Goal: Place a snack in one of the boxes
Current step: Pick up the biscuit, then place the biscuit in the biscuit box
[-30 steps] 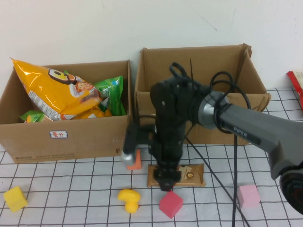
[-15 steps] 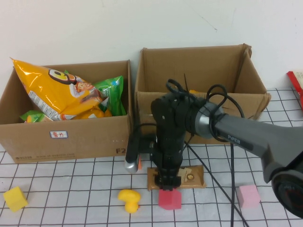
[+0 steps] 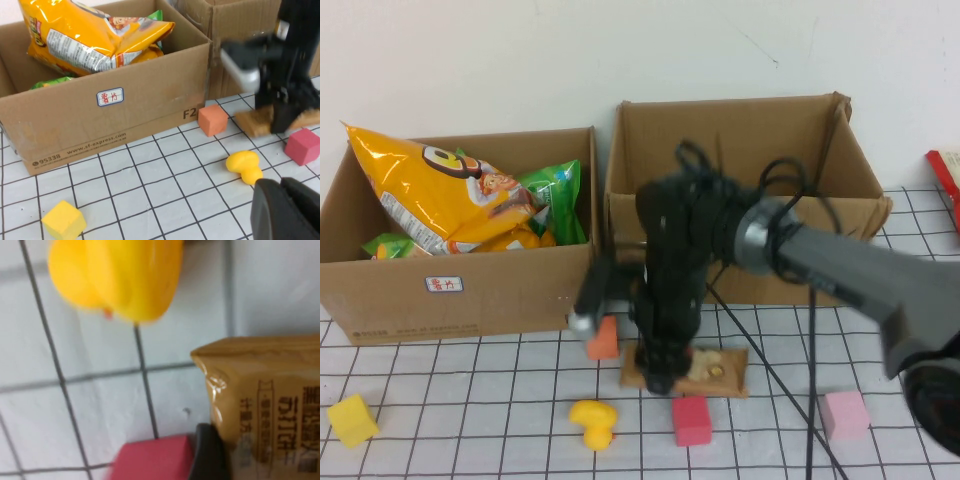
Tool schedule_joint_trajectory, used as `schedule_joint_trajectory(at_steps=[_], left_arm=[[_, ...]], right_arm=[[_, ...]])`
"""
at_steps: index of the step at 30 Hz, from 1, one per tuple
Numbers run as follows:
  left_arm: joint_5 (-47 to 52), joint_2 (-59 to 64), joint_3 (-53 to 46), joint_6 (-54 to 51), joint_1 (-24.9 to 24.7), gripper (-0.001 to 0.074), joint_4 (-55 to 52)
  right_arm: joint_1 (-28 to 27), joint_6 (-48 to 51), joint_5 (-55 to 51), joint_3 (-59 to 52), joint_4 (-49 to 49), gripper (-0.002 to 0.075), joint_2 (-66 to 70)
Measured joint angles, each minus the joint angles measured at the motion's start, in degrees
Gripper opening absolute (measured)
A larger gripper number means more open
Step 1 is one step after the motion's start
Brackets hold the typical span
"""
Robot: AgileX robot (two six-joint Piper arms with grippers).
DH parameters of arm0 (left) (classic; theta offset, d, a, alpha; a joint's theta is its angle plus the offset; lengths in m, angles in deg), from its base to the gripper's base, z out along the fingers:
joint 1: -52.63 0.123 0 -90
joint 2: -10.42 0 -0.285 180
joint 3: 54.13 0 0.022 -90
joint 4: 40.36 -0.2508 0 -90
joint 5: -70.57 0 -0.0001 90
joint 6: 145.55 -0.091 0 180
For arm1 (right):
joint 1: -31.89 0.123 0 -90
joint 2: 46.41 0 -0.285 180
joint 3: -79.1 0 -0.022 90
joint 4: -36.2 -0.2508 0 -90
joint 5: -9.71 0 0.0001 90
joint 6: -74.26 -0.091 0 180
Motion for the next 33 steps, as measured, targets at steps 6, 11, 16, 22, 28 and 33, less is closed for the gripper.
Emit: schedule_joint_trajectory(at_steps=[6, 11, 16, 22, 28, 33], left_arm=[[0.0, 0.0, 0.0, 0.0, 0.0, -0.0003, 1.23], [0.0, 0.0, 0.0, 0.0, 0.0, -0.0003, 1.53], [0.0, 0.0, 0.0, 0.0, 0.0, -0.0003, 1.53], [-0.12, 0.0, 0.0, 0.0, 0.0, -0.0003, 1.53], [-0.12, 0.0, 0.0, 0.0, 0.0, -0.0003, 1.67], [-0.12, 0.0, 0.0, 0.0, 0.0, -0.0003, 2.27]], right_arm=[[0.0, -2.91, -0.59, 0.74, -5.97, 0.046, -10.42], [0.1, -4.02, -0.59, 1.16, -7.31, 0.046, -22.06], [0.1, -4.02, -0.59, 1.28, -3.71, 0.046, -29.42], [0.1, -6.87, 7.93, 1.28, 6.26, 0.046, -30.86], [-3.54, -15.2, 25.68, 1.28, 8.79, 0.046, -27.54], [-9.55, -18.53, 36.22, 1.28, 1.99, 0.046, -21.79]])
